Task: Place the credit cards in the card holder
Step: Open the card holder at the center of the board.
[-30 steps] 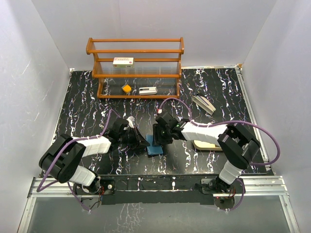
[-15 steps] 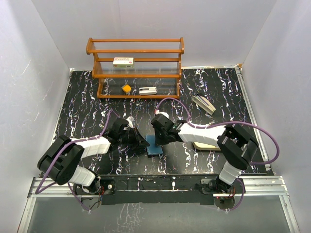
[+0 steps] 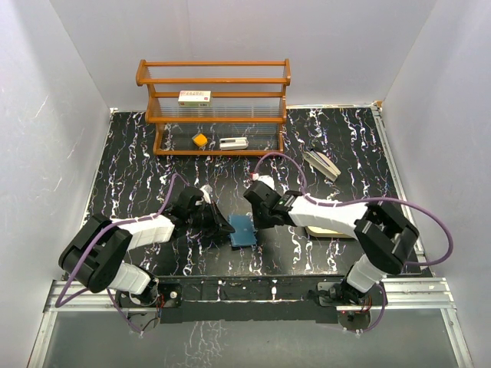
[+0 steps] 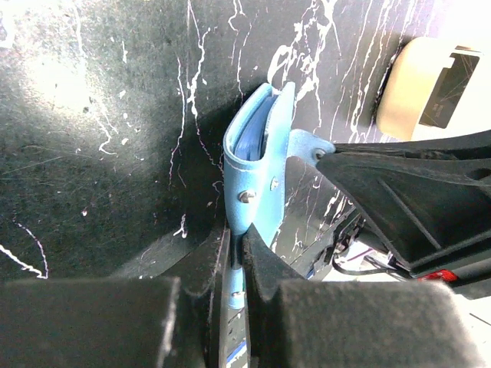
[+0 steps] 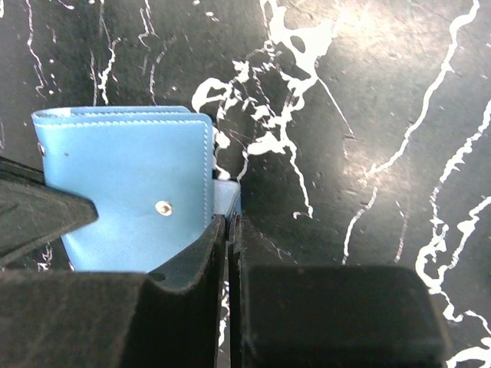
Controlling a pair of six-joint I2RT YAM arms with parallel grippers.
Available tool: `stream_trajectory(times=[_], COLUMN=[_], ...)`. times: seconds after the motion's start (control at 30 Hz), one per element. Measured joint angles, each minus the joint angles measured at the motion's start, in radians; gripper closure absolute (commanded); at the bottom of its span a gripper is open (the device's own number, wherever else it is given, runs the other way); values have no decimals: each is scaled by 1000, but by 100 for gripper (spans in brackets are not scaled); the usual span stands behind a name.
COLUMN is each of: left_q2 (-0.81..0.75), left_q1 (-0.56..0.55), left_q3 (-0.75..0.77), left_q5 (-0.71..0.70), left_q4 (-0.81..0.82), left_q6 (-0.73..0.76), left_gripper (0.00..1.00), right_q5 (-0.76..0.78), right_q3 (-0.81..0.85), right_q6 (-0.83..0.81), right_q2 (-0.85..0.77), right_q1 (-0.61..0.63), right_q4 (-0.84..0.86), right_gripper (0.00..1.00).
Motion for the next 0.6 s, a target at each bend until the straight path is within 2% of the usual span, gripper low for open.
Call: stream_trajectory(times=[0.23, 0.43, 0.47, 0.53, 0.6], left_q2=[0, -82, -100, -143, -179], left_q1=[0, 0, 0, 0, 0], left_q3=[10, 39, 42, 59, 84], left_q5=[-10, -72, -82, -111, -139], left_q4=[-55, -156, -170, -216, -266], left_q6=[-1, -1, -1, 5, 20], left_gripper=[51, 40, 37, 24, 21], right_q5=[2, -35, -43, -66, -90], right_q3=[-86, -117, -121, -130, -139], right_q6=[-10, 7, 12, 23, 31], right_q2=[-158, -262, -273, -294, -309], right_q1=[-1, -5, -5, -5, -5], right_q4=[-2, 27, 33, 48, 76], right_gripper=[100, 100, 100, 100, 100])
